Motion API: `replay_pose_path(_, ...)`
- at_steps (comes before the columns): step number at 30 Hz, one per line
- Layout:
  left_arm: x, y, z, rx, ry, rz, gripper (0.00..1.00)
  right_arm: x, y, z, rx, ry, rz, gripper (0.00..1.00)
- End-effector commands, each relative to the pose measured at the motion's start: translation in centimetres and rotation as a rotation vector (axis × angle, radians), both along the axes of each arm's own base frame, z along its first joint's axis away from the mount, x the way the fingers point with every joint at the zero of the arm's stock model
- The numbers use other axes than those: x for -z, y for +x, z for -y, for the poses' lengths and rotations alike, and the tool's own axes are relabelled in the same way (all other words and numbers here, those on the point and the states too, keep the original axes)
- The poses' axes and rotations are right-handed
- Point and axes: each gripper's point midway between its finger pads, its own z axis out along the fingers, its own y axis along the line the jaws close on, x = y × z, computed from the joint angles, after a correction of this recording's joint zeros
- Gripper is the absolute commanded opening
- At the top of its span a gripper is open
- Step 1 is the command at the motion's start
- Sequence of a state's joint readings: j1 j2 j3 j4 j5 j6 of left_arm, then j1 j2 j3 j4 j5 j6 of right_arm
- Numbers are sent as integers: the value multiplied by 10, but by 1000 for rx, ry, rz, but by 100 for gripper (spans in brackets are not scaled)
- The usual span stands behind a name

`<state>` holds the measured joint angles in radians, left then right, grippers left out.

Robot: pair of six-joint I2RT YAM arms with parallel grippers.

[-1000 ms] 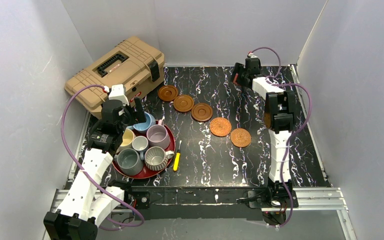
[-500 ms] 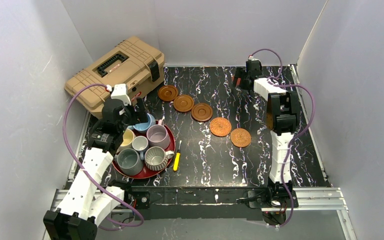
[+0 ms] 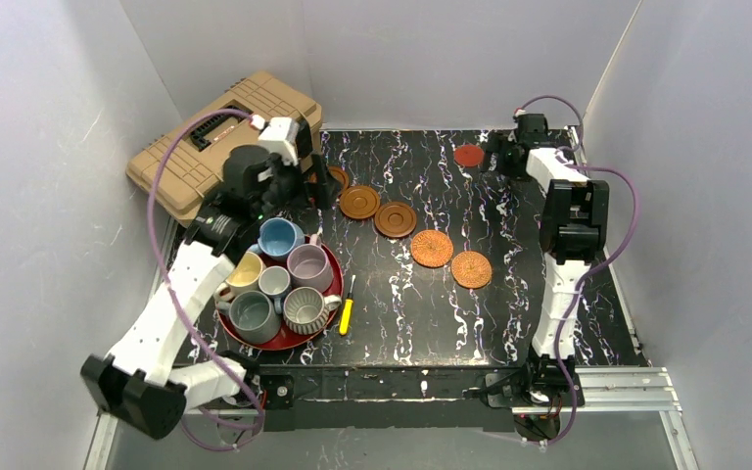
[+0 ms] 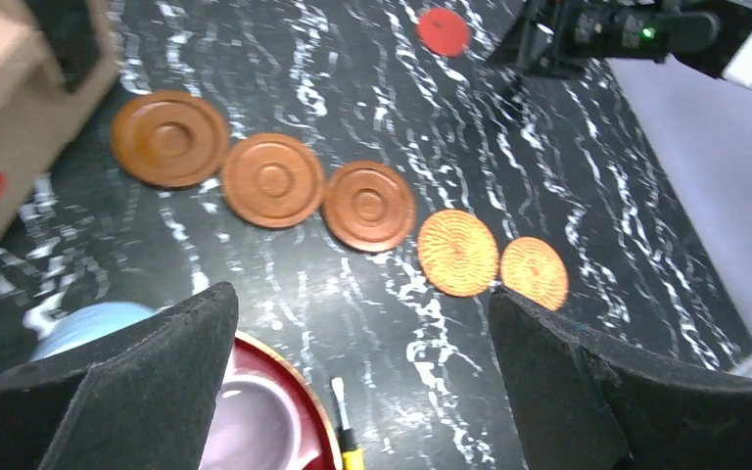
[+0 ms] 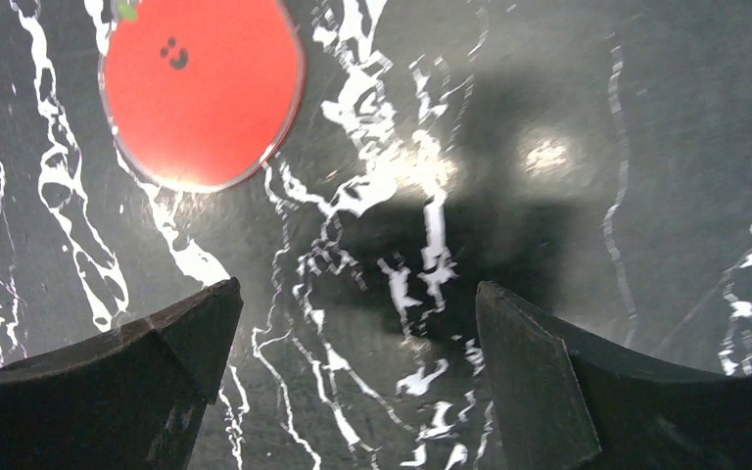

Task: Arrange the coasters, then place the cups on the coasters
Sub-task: Move the coaster to the center of the board.

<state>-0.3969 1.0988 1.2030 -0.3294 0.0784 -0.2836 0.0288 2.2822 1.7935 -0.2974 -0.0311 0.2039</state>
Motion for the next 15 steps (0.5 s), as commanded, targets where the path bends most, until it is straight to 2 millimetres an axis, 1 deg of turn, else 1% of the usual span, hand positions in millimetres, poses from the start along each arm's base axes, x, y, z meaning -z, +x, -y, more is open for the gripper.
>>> replay_pose_path(1, 17, 7, 52, 132, -88, -155, 95, -16, 24, 5, -20, 132, 66, 98)
replay_pose_path(4, 24, 21, 78, 166, -127, -189, 93, -11, 37, 6, 8, 204, 80, 98)
replay_pose_path(8, 38, 42, 106, 194, -144, -220, 92, 1, 55, 2, 44, 326, 94, 96)
replay_pose_path(10, 44, 51, 117, 208, -157, -235, 91, 9, 62, -4, 54, 395, 95, 95)
replay_pose_path(11, 46, 57, 123, 215, -160, -239, 90, 16, 65, -7, 58, 428, 90, 95)
replay_pose_path(12, 49, 61, 127, 220, -162, -246, 89, 16, 69, -11, 62, 461, 93, 94)
replay_pose_path(13, 52, 64, 130, 225, -162, -253, 89, 23, 71, -15, 65, 493, 84, 94)
replay_pose_path(15, 58, 71, 136, 231, -163, -262, 88, 28, 75, -21, 71, 549, 84, 93)
